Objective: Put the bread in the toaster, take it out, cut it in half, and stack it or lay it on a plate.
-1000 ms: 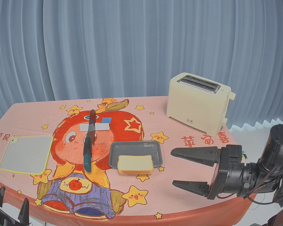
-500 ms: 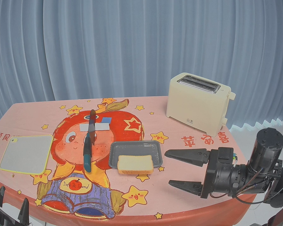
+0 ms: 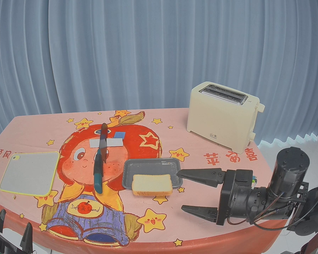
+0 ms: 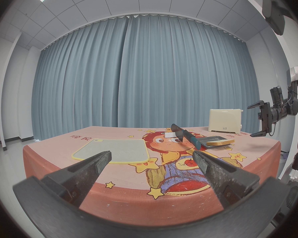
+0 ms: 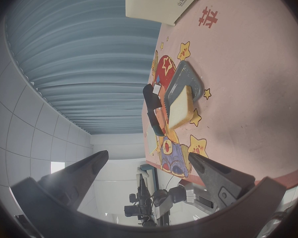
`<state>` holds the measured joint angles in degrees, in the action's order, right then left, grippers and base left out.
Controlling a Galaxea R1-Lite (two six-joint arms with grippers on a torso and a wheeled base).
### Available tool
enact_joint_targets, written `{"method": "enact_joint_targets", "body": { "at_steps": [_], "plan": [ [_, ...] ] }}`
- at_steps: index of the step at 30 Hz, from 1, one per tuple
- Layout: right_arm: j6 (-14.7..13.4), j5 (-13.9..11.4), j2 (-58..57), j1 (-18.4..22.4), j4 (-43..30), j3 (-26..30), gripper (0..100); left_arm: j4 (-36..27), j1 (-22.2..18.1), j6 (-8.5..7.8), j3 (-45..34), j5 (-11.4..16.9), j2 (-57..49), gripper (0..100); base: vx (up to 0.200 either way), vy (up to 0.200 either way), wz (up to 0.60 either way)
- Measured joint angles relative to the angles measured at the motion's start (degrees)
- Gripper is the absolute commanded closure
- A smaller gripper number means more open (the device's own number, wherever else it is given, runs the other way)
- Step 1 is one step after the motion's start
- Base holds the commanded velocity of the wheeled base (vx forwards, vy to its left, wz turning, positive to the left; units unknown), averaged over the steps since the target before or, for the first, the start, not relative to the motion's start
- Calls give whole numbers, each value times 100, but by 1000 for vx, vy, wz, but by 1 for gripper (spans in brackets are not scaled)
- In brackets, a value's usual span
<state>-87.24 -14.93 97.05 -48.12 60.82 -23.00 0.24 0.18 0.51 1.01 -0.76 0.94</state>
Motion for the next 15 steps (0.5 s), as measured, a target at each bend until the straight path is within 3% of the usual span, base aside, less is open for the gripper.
{"method": "enact_joint_targets", "body": {
  "at_steps": [7, 15],
  "plan": [
    [-22, 43, 623, -59, 930, 0, 0, 0, 0, 0, 0, -2, 0, 0, 0, 0, 0],
    [-32, 18, 1001, -20, 901, -210, 0, 0, 0, 0, 0, 0, 0, 0, 0, 0, 0]
  ]
}}
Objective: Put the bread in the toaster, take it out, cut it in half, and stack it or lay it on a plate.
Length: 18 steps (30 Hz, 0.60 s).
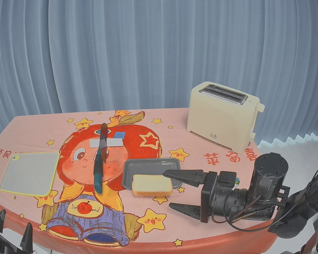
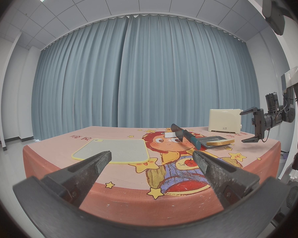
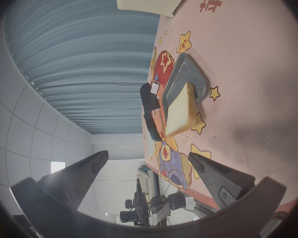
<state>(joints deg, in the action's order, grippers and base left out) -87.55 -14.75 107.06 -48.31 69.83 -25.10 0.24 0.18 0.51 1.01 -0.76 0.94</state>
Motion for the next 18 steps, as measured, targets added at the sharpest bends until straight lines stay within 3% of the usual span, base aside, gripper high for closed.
{"method": "enact_joint_targets", "body": {
  "at_steps": [12, 18],
  "plan": [
    [-1, -13, 416, 116, 0, -223, 0, 0, 0, 0, 0, 0, 0, 0, 0, 0, 0],
    [-17, -52, 636, 366, 2, -404, 0, 0, 0, 0, 0, 0, 0, 0, 0, 0, 0]
  ]
}}
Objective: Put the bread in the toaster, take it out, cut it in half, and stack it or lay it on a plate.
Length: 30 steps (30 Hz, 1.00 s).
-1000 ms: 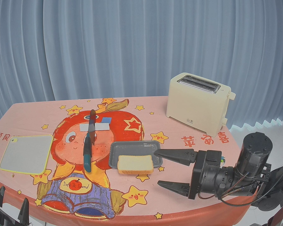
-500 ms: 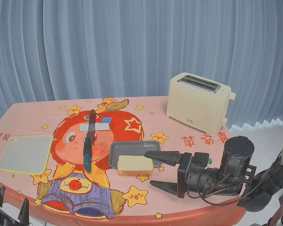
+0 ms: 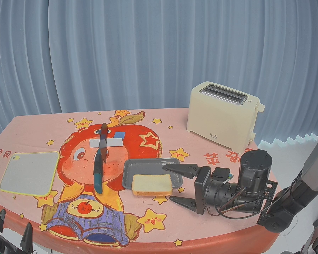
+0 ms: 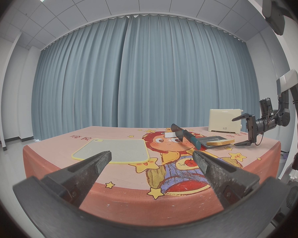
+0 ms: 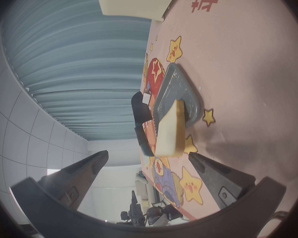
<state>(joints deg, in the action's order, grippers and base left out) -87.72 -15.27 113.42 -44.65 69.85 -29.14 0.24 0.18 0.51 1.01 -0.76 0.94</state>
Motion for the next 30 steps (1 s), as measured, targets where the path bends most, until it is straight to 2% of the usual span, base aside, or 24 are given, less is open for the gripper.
{"method": "enact_joint_targets", "body": {
  "at_steps": [13, 27, 28, 30],
  "plan": [
    [-137, -62, 273, 83, -9, -212, 0, -2, 0, 0, 0, 0, 0, 0, 0, 0, 0],
    [-132, -100, 424, 85, 18, -308, 0, -2, 0, -2, 0, 0, 0, 0, 0, 0, 0],
    [-134, -100, 428, 91, 18, -308, 100, 0, 0, -2, 0, -2, 0, 0, 0, 0, 0],
    [-134, -101, 450, 102, 2, -308, 100, 0, 0, 0, 0, 0, 0, 0, 0, 0, 0]
  ]
}}
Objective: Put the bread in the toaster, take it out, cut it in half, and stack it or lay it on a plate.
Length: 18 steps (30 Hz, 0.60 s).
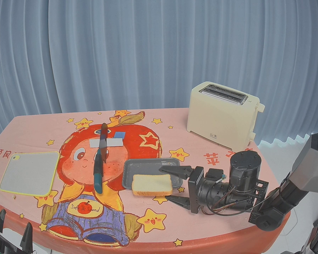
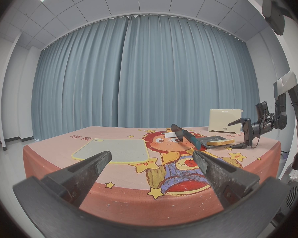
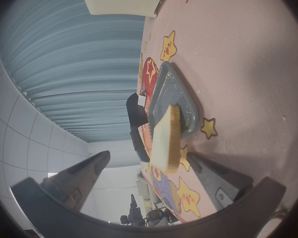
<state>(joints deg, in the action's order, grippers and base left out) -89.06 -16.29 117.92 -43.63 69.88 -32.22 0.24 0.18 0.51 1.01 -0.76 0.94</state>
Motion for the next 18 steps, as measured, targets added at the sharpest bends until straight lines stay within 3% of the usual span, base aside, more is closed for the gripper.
{"method": "enact_joint_targets", "body": {
  "at_steps": [7, 13, 18],
  "plan": [
    [46, 20, 132, -28, -285, -35, 100, -2, 0, 0, 0, 0, 0, 0, 0, 0, 0],
    [52, 20, 121, -44, -989, -306, 100, 0, 0, 0, 0, 0, 0, 0, 0, 0, 0],
    [52, 26, 101, -61, -1062, -441, 100, 0, 0, 0, 0, -2, 0, 0, 0, 0, 0]
  ]
}}
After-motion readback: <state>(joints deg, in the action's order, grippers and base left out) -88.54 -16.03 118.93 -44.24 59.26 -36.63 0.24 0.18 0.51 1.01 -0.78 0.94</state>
